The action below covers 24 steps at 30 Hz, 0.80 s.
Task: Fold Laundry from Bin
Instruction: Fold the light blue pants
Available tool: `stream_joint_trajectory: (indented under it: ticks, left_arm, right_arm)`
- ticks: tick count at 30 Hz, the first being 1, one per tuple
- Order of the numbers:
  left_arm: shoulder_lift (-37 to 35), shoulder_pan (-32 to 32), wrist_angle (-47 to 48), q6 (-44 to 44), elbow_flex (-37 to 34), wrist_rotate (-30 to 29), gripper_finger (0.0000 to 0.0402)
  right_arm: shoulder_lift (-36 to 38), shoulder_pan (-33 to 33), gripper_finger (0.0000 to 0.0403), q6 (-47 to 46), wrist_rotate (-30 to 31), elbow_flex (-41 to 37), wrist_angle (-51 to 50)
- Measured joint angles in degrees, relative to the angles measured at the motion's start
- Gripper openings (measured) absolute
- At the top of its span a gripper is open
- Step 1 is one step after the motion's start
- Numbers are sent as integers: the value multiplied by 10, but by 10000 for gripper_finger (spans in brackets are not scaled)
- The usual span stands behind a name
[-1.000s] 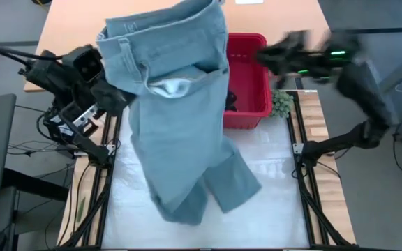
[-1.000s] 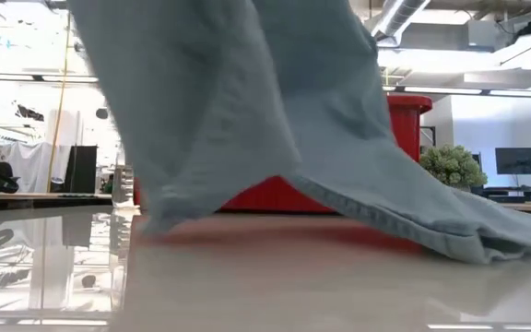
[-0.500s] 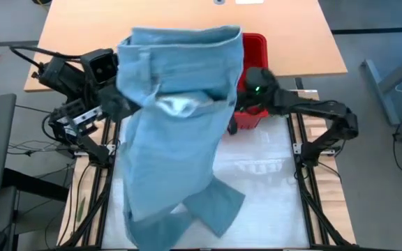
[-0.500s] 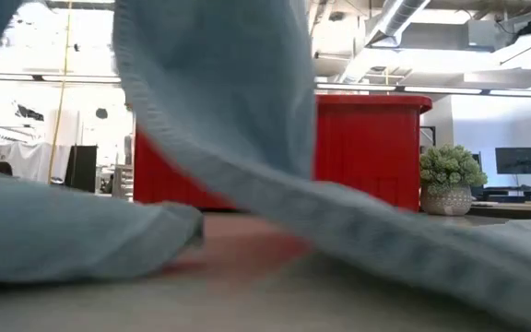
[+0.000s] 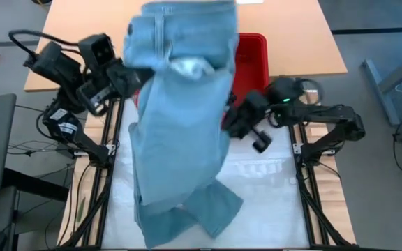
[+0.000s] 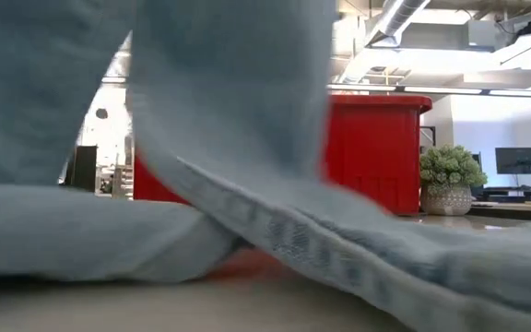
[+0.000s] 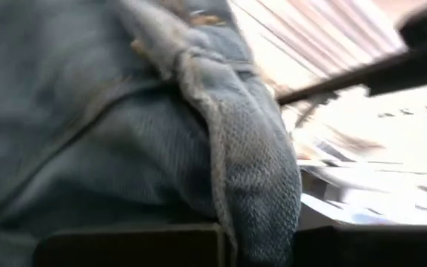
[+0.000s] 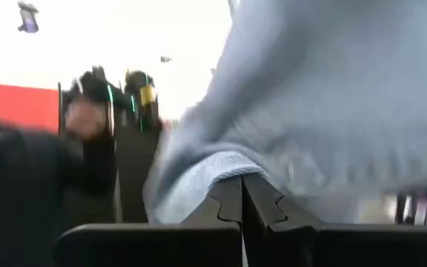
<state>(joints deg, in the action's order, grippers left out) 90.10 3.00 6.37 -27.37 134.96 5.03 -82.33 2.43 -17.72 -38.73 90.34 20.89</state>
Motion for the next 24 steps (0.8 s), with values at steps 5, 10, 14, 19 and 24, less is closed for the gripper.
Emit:
stream_joint_trajectory:
  ticks: [5,10,14,19,24]
  left_arm:
    - [-3,-16,-20,37,0,-53,6]
    - [-1,-29,-65,72,-1,-45,5]
    - [-1,-39,-98,72,-1,-35,5]
    - [-6,-65,-116,74,-1,-53,5]
    - [-4,-97,-161,72,-1,-71,5]
  right_arm:
    - [33,16,16,-65,30,0,149]
    - [59,42,16,34,79,2,-69]
    - [66,65,16,158,218,-3,-262]
    - [94,111,16,169,233,40,-181]
    - [84,127,16,203,234,85,-108]
